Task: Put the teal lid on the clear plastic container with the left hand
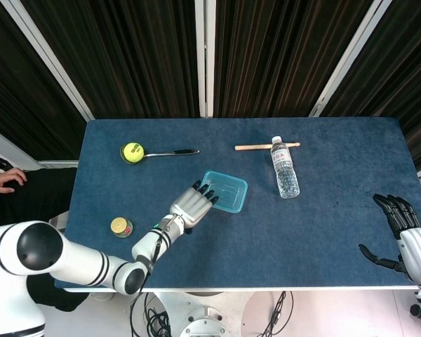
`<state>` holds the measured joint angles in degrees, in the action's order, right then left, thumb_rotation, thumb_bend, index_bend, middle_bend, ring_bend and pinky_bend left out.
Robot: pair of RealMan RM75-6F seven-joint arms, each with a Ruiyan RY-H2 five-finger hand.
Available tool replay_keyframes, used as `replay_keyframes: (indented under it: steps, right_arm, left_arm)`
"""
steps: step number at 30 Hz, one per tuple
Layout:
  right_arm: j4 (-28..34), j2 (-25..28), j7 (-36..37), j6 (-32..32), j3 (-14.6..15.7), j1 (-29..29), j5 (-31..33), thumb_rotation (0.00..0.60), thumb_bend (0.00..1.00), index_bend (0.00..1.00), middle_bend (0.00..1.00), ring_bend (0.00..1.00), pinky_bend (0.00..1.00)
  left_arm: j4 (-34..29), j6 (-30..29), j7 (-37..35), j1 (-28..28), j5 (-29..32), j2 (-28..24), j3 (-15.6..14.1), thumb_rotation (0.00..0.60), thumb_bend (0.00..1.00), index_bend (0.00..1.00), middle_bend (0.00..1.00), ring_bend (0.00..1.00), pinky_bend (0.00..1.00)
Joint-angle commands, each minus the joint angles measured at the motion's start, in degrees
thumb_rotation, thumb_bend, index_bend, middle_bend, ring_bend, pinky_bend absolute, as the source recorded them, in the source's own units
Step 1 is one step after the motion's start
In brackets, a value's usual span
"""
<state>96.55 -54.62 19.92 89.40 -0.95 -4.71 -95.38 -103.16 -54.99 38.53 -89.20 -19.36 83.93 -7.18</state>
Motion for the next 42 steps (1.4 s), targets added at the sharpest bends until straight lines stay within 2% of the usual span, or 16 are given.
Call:
replay_keyframes:
  steps: [1, 9, 35, 42]
  right_arm:
    - [0.2, 0.0, -0.2, 0.0, 0.0, 0.0, 0.0, 0.6, 0.15, 0.0, 0.08, 0.0, 0.0]
    - [0.6, 0.0, -0.7, -0.5, 0.0, -0.2, 0.1, 0.6, 0.15, 0.0, 0.08, 0.0, 0.0]
    - [1.4, 0.1, -1.7, -0.1, 0.2, 0.1, -0.2, 0.6, 0.15, 0.0, 0.07, 0.0, 0.0]
    - [1.4, 0.1, -1.7, 0.4, 0.3, 0.4, -0.3, 0.6, 0.15, 0.0, 0.07, 0.0, 0.0]
  left_arm:
    - [0.7, 0.3, 1.3, 0.5, 0.9, 0.8, 0.3, 0.6, 0.0, 0.13, 0.08, 0.0, 0.0]
    - [2.9, 1.4, 4.3, 1.6, 3.8, 2.5, 0.6, 0.6, 0.0, 0.13, 0.08, 0.0, 0.0]
    - [3.2, 2.1, 8.1, 5.0, 3.6, 3.8, 3.3, 0.6, 0.0, 0.13, 0.09, 0.0, 0.0]
    - [2.7, 0.8, 7.1, 5.7, 0.5, 2.9, 6.2, 0.6, 0.0, 0.13, 0.09, 0.0, 0.0]
